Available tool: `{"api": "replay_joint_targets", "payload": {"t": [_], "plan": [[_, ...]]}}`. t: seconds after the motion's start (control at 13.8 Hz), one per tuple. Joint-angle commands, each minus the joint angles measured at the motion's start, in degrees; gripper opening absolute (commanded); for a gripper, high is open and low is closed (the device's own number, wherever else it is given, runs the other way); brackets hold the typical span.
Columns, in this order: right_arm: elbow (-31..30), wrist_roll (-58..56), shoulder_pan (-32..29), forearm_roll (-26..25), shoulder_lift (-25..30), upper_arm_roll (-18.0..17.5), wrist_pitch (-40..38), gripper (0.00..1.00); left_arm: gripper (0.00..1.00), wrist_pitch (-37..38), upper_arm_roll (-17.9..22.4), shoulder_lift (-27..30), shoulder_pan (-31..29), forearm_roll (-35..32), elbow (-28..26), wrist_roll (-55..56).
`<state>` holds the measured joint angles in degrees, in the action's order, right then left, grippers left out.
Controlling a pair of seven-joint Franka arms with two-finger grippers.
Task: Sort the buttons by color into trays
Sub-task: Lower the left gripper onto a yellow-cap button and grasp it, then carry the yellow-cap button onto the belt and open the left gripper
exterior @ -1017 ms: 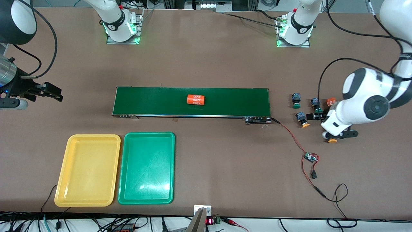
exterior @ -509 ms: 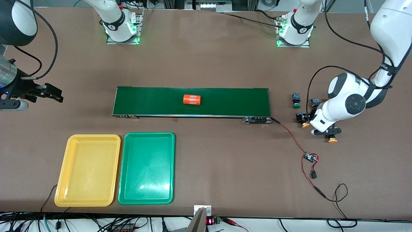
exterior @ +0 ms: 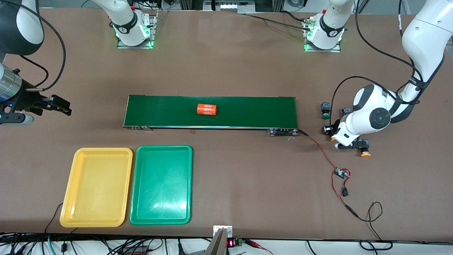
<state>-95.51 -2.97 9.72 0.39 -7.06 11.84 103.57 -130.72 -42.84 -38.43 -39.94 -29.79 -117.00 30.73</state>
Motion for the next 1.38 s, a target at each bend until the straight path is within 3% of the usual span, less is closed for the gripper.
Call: {"api": "replay_joint_targets", "payload": {"t": [0.0,0.29,0.44,0.73,1.02,1.09,1.16,1.31], "plan": [[0.8,0.3,-0.6,1.0,-0.2,-0.3,0.1,1.00,0.22,4.5,-1.4,3.3,0.1,-1.9,1.8,0.8],[0.8,0.2,-0.6,1.0,-0.2,-0.3,0.1,1.00,0.22,16.9,-12.4,4.1,0.4,-1.8,7.4,0.7],[0.8,0.2,-0.7,0.9,-0.2,-0.3,0.1,1.00,0.22,19.4,-17.1,3.8,1.9,-1.6,9.0,1.7],[0.8,0.2,-0.6,0.5,-0.2,-0.3,0.1,1.00,0.23,17.0,-16.6,-0.8,13.5,-1.1,10.0,6.8],[0.8,0.2,-1.1,0.8,-0.3,-0.3,0.1,1.00,0.27,12.5,-15.7,-3.1,19.4,-1.4,9.9,13.2],[0.8,0.0,-1.6,0.9,-0.3,-0.3,0.1,1.00,0.31,12.3,-15.7,-3.1,20.4,-1.4,9.9,14.6],[0.8,0.2,-1.6,0.9,-0.3,-0.3,0.1,1.00,0.43,12.3,-15.7,-3.1,21.0,-1.4,9.6,15.9],[0.8,0.2,-1.7,0.8,-0.2,-0.2,-0.2,1.00,0.82,12.3,-15.0,-3.8,22.0,-1.4,9.2,16.6]]}}
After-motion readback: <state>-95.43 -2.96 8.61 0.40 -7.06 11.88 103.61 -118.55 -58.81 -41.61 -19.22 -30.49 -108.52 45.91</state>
